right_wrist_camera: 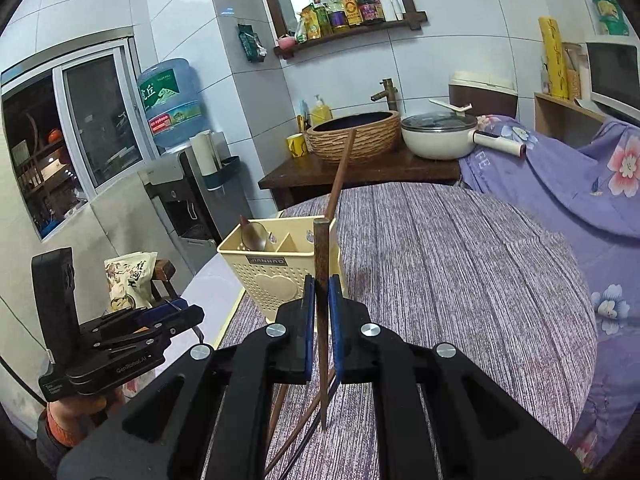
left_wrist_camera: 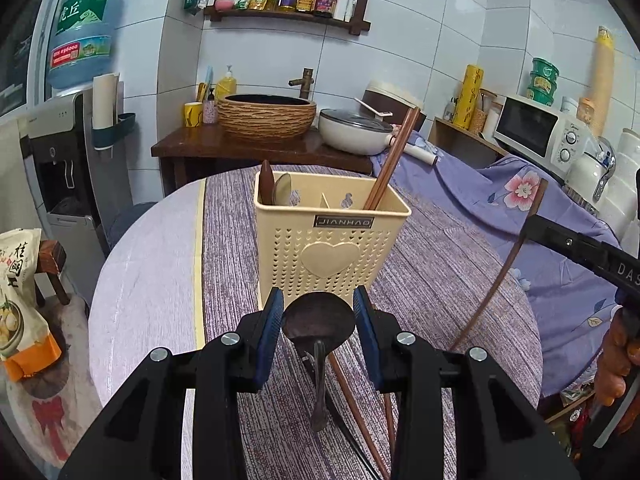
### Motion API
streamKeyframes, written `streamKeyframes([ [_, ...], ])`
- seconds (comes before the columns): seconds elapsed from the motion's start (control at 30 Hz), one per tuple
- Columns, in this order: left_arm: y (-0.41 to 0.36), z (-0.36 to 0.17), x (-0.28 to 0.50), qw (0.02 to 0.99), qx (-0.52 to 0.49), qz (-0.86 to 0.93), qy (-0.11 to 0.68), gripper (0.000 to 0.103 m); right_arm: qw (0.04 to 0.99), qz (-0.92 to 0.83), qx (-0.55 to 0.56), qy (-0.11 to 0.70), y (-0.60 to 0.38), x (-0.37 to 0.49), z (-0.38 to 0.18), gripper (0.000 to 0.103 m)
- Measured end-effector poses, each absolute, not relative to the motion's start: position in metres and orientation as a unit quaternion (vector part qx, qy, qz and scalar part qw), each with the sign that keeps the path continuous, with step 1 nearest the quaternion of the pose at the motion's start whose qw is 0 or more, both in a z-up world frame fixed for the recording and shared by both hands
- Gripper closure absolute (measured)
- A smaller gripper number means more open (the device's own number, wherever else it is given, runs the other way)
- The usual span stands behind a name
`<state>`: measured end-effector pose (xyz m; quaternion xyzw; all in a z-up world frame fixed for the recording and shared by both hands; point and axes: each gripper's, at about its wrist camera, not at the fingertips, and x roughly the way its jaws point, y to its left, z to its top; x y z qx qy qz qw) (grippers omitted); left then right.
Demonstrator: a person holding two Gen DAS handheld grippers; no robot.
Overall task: Organize utensils
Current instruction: 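Lift the spoon and chopstick and lower both into the cream holder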
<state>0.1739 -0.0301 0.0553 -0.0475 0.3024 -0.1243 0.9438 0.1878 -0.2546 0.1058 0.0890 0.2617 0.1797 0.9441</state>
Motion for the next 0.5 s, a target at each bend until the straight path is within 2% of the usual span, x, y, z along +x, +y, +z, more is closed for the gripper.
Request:
streamKeyframes([
  [0.3,-0.022,0.077,0.189,0.941,-0.066,-0.144,0.299,0.068,0.946,0.196,0.072,0.247,-0.243,0.192,0.132,0.095],
  [0.5,-0.017,0.114,0.206,0.947,-0.078,-0.147,0.275,0.068,0.944,0.221,0.074,0.235,-0.234,0.199,0.165,0.095],
])
